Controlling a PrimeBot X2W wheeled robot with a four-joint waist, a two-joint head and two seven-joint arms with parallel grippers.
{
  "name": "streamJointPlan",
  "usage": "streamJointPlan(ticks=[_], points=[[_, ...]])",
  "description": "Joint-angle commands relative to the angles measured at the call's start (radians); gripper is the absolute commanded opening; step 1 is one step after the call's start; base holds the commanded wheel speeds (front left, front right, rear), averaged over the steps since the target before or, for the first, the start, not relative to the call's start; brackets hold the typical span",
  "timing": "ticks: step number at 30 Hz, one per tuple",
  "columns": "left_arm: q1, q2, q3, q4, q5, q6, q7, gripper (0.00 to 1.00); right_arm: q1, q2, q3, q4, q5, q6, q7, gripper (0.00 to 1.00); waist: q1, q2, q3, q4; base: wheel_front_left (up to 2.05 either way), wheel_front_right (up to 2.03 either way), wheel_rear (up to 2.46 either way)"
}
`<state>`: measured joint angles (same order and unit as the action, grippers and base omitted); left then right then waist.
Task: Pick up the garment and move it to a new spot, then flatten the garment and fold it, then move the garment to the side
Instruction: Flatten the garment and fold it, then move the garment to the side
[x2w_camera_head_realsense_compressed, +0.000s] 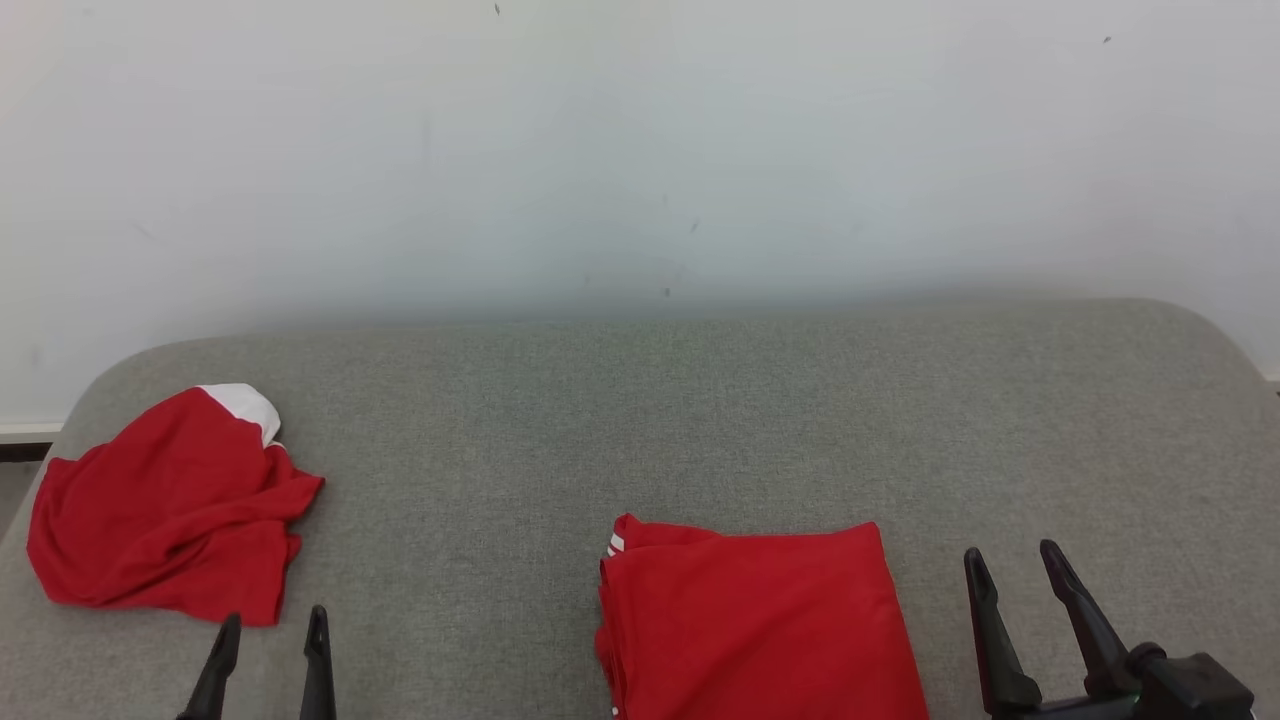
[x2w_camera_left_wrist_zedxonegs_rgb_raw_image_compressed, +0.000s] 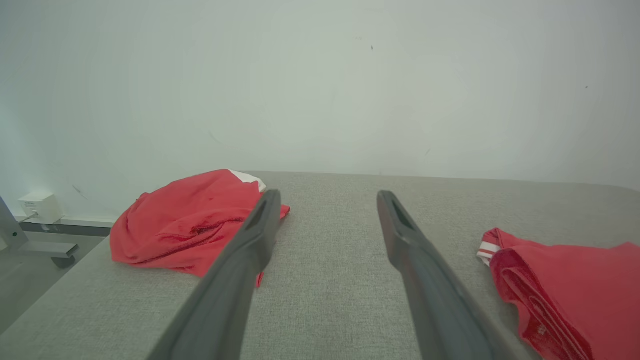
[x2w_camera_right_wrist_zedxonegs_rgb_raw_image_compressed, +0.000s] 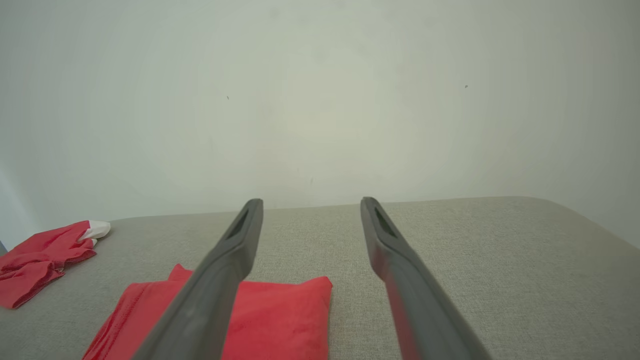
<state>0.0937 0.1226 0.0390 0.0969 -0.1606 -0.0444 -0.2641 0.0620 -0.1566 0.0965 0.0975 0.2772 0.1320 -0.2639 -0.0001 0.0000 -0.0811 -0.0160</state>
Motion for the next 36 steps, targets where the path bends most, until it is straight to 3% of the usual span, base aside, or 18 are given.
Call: streamJointPlan(ticks=[1,8,21,36], points=[[0.014,-0.003,0.003,-0.002,0.008,-0.004,0.0,1.0,0.016,-0.006,-0.005,-0.005,-0.009,-0.002,-0.001,1.0,0.0001,0.0,-0.004,0.003,0.0,0.0,0.0],[0.03,-0.011,-0.001,0.019,0.01,-0.032,0.0,1.0,0.059,0.002,-0.025,-0.006,-0.039,-0.002,-0.001,1.0,0.0001,0.0,-0.017,0.013,0.0,0.0,0.0],[0.024,0.029,-0.024,0.021,-0.011,-0.057,0.017,1.0,0.074,0.029,-0.045,0.007,-0.095,-0.002,0.027,1.0,0.0001,0.0,-0.022,0.021,0.0,0.0,0.0],[0.031,0.029,-0.044,0.018,-0.008,-0.036,0.017,1.0,0.072,0.033,-0.042,0.003,-0.117,-0.002,0.059,1.0,0.0001,0.0,-0.02,0.015,0.0,0.0,0.0]])
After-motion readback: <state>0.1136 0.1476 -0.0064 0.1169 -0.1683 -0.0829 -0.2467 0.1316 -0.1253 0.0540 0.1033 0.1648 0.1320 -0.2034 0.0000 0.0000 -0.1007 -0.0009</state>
